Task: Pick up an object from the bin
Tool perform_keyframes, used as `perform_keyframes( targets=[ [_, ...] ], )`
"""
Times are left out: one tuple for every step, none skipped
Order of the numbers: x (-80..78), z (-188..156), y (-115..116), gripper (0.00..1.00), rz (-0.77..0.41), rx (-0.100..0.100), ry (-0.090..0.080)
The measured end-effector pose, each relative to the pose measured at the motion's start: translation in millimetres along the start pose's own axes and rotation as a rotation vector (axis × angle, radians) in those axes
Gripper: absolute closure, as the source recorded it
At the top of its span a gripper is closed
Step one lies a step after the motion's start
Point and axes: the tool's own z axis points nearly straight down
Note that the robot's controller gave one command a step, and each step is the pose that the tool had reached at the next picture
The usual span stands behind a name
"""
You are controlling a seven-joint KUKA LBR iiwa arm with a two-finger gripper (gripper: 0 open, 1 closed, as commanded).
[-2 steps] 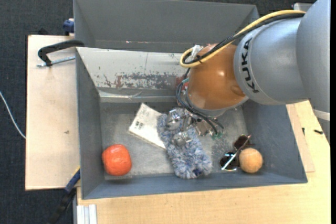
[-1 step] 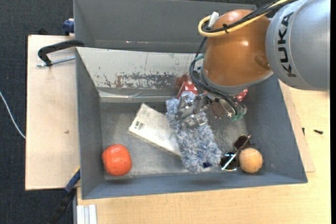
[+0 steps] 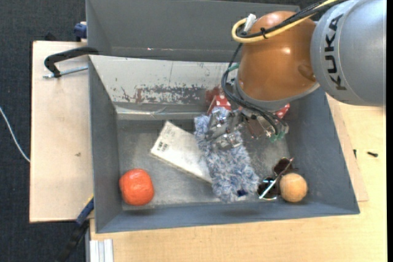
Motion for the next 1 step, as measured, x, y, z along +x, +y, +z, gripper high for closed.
perform_keyframes(
  targets=[
    [0.0,0.0,0.0,1.0,0.0,0.0,0.0]
  ],
)
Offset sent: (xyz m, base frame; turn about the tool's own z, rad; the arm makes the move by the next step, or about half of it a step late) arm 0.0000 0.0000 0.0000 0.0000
